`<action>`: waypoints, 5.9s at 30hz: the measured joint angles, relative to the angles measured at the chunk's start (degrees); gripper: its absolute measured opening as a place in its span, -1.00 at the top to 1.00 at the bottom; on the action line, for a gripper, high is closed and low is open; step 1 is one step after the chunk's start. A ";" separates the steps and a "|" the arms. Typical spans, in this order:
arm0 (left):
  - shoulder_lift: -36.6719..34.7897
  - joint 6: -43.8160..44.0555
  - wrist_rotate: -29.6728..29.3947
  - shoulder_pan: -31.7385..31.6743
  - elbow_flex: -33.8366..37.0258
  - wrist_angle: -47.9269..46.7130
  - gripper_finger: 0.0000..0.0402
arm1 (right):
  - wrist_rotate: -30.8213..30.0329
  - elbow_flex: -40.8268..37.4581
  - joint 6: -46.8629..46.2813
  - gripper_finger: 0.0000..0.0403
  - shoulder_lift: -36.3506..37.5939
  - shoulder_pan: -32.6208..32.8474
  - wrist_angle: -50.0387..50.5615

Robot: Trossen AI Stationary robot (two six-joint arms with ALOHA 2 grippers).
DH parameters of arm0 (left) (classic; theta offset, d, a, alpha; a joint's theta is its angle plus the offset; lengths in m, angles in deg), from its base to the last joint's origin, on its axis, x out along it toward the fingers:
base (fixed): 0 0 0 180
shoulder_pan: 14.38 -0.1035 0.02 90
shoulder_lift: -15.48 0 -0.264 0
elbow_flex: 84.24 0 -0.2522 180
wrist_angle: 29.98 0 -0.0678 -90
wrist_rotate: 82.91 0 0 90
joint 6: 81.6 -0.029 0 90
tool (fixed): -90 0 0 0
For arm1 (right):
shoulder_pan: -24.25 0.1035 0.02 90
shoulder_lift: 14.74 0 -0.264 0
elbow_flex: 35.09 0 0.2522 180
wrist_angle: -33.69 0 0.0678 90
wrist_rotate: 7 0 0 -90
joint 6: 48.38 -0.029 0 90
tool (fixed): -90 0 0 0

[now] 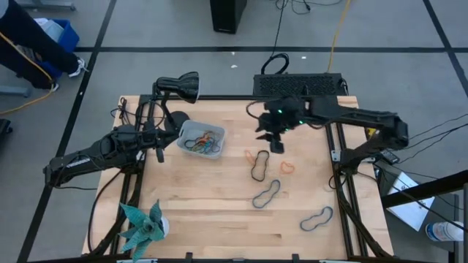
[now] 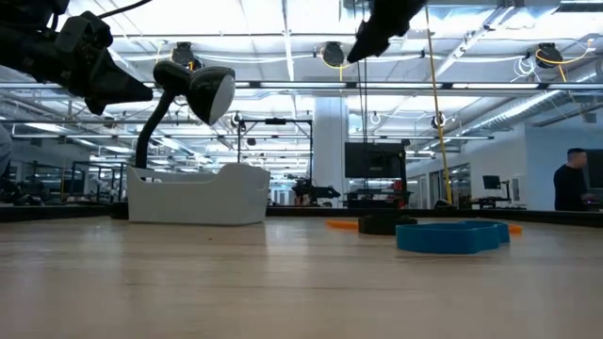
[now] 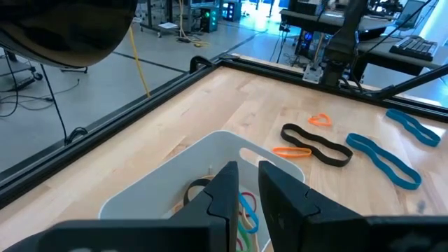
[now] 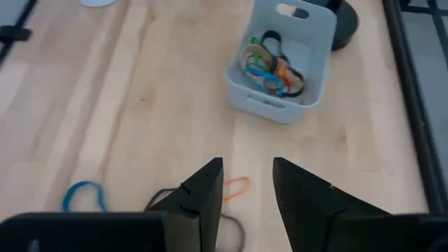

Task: Pick and place rubber bands into bin
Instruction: Put the black rubber band into the gray bin

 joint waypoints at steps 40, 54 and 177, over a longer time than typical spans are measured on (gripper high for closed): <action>0.00 0.17 -0.59 0.01 0.00 -0.03 0.69 | -11.98 -45.70 -7.61 0.43 -6.50 -0.87 -46.40; 0.00 0.15 -0.66 0.02 0.00 0.00 0.69 | -6.15 -45.70 -7.59 0.83 -6.54 -2.62 -44.53; 78.88 -1.56 16.96 15.76 -25.64 65.78 0.07 | -3.16 -36.94 -1.38 1.00 6.75 8.92 -68.50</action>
